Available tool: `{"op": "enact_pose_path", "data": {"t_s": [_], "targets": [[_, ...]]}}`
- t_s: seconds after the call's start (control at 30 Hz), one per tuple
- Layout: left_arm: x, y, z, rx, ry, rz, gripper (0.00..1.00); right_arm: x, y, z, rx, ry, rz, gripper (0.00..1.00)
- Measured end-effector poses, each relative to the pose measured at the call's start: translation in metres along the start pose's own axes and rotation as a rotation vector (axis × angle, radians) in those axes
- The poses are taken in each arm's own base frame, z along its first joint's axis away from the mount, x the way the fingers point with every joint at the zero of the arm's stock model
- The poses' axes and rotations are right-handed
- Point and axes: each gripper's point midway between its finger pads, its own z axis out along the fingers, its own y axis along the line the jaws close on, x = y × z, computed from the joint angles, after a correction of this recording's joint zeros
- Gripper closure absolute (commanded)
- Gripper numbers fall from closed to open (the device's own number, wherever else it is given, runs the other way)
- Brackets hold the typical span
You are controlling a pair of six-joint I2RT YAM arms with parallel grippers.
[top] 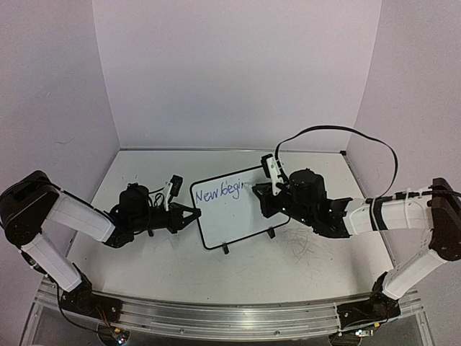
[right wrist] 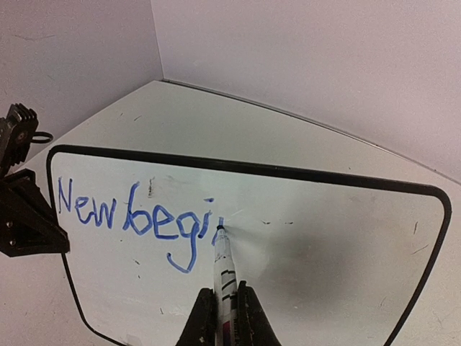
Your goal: Write a sentence on the whiteboard
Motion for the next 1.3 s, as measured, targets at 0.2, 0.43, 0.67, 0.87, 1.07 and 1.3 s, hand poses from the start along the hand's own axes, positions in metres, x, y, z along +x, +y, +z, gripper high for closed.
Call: {"op": "enact_pose_path", "data": {"t_s": [0.2,0.43,0.67,0.87,1.07,1.3], "targets": [[0.000,0.000,0.000,-0.001,0.000,0.000,1.00,-0.008,-0.002,0.002,0.009,-0.020,0.006,1.00],[0.000,0.000,0.000,-0.002,0.002,-0.001,1.00,-0.009,-0.005,0.002,0.030,-0.025,0.011,1.00],[0.000,0.000,0.000,-0.002,0.002,-0.001,1.00,-0.009,-0.006,0.002,0.034,-0.023,0.021,1.00],[0.000,0.000,0.000,-0.002,0.002,-0.002,1.00,-0.005,-0.006,0.001,0.031,-0.014,0.027,1.00],[0.000,0.000,0.000,-0.003,0.003,-0.002,1.00,0.006,-0.007,-0.002,0.029,0.009,0.032,1.00],[0.000,0.001,0.000,-0.003,0.002,-0.002,1.00,0.011,-0.007,-0.003,0.027,0.021,0.037,1.00]]}}
